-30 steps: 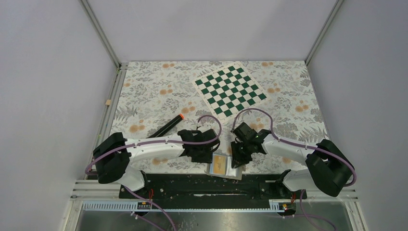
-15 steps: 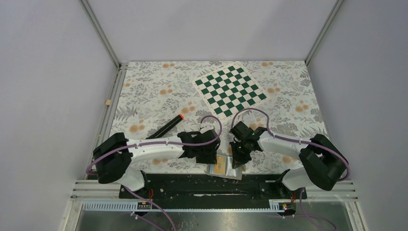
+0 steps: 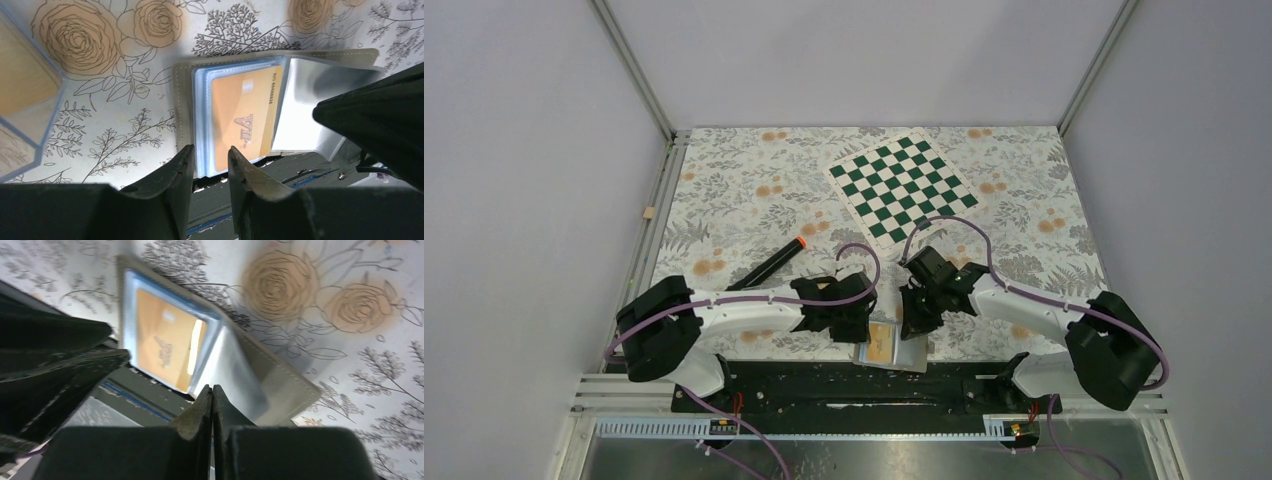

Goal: Put the credit cards into the card holder
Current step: Insert the credit card into the card holder.

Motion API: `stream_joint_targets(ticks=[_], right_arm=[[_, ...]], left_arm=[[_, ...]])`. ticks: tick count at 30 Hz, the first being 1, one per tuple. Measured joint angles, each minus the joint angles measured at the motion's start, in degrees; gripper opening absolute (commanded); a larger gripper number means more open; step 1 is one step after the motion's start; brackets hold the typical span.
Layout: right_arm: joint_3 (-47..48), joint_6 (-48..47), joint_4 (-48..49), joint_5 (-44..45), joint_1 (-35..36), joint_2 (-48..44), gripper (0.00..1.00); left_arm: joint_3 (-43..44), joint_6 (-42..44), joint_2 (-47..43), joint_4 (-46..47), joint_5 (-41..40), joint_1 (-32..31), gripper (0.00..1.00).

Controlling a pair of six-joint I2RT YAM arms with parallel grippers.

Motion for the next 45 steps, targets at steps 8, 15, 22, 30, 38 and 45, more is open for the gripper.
stream_joint_targets(ticks=[8,15,22,30,38,45], right_arm=[[-2.7,3.8,8.0,-6.1,0.0,-0.7,0.00],[-4.0,5.1,12.9,-7.9,0.0,4.6,0.00],[-4.6,5.9,15.6,-9.5,0.0,7.0,0.00],[-4.9,6.4,16.1,-9.7,0.0,7.0,0.00],[-4.9,6.4,15.1,-9.2,0.0,6.1,0.00],[-4.9,6.1,8.9,-5.3,0.0,-3.0,0.03]], left_arm=[[-0.3,-0.3,-0.3,3.5,0.5,0.2,0.33],[-0.5,-0.6,0.6,5.3,1.4,0.7,0.36],[-2.5,-0.6,1.7,7.0,3.6,1.5,0.35],[-2.6,-0.3,1.8,7.9,4.7,1.6,0.24],[-2.4,-0.1,-0.1,8.2,4.9,1.5,0.00],[3.5,0.1,0.5,1.6,3.7,1.1,0.06]])
